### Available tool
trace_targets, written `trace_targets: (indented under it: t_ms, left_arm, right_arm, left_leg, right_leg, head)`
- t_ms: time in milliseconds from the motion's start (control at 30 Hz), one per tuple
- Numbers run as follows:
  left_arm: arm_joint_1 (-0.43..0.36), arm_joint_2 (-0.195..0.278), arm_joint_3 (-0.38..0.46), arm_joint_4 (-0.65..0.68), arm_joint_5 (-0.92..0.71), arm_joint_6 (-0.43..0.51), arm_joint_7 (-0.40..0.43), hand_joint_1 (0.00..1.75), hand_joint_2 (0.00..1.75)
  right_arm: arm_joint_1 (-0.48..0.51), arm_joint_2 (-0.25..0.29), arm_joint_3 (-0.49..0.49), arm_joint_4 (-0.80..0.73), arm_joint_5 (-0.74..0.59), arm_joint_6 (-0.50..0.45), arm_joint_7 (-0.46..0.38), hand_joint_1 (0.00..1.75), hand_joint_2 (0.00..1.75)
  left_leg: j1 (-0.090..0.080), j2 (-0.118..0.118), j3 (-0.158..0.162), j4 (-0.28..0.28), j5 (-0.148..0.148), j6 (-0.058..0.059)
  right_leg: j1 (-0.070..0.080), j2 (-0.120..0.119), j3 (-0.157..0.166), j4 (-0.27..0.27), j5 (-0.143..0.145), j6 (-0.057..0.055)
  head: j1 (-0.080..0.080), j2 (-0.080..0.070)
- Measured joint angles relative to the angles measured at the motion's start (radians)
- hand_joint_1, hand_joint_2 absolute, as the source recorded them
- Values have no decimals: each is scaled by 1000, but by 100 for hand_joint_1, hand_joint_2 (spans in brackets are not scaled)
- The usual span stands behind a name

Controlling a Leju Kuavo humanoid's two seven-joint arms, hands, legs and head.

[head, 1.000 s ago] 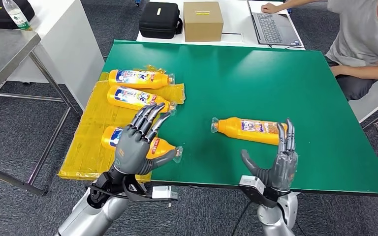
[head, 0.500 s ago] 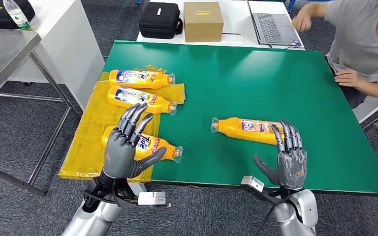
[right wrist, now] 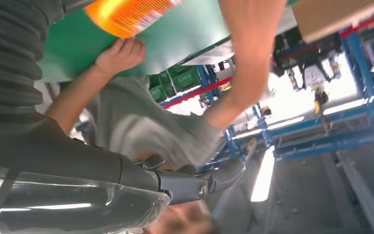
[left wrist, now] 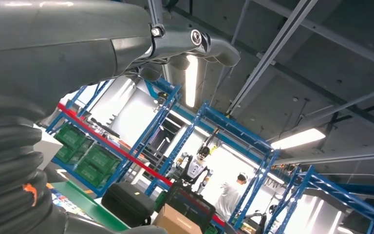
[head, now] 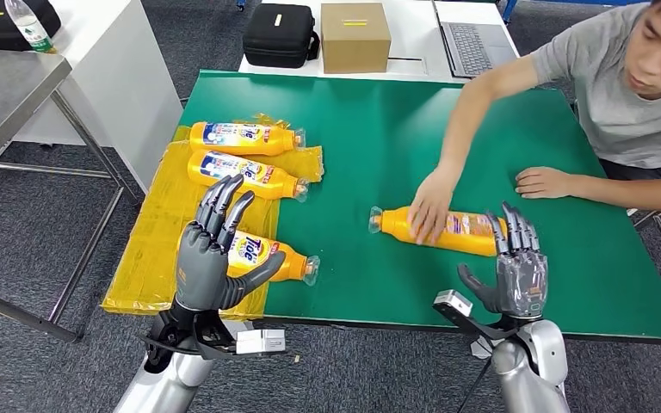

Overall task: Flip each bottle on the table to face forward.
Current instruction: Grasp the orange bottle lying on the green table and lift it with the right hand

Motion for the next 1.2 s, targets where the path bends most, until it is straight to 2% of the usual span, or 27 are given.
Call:
trace_targets:
  t_ms: [167, 367, 600, 800, 933, 1067, 1200]
  left_arm:
    - [0, -22, 15, 0, 4, 0, -23, 0, 175]
    - [-3, -38, 16, 0, -1, 0, -22, 0, 175]
    - [-20, -40, 15, 10, 4, 0, -5, 0, 175]
    - [-26, -37, 1, 21, 2, 0, 29, 0, 175]
    - [-33, -27, -15, 28, 29, 0, 52, 0, 175]
    - [-41, -5, -59, 39, 112, 0, 89, 0, 175]
    - [-63, 35, -147, 57, 249, 0, 133, 0, 175]
  right_arm:
    - [-17, 10, 3, 4, -271, 0, -49, 0, 175]
    - [-10, 46, 3, 0, -301, 0, -52, 0, 175]
    - [17, 60, 3, -8, -244, 0, -52, 0, 175]
    - [39, 62, 4, -39, -67, 0, -52, 0, 175]
    - [40, 62, 9, -40, -13, 0, -38, 0, 175]
    - [39, 59, 12, -37, 6, 0, -14, 0, 175]
    - [39, 62, 7, -35, 38, 0, -9, 0, 175]
  left_leg:
    - [0, 0, 0, 0, 0, 0]
    - [0, 1, 1, 0, 0, 0]
    - [0, 0, 0, 0, 0, 0]
    - [0, 0, 0, 0, 0, 0]
    - [0, 0, 0, 0, 0, 0]
    - [0, 0, 0, 0, 0, 0]
    - [0, 0, 0, 0, 0, 0]
  right_leg:
    - [0, 0, 0, 0, 0, 0]
    - [0, 0, 0, 0, 0, 0]
    - [0, 0, 0, 0, 0, 0]
    - [0, 0, 0, 0, 0, 0]
    - [0, 0, 0, 0, 0, 0]
    - [0, 0, 0, 0, 0, 0]
    - [0, 0, 0, 0, 0, 0]
  head:
    - [0, 0]
    - [0, 0]
    - [0, 0]
    - [0, 0]
    - [0, 0]
    - [0, 0]
    - [0, 0]
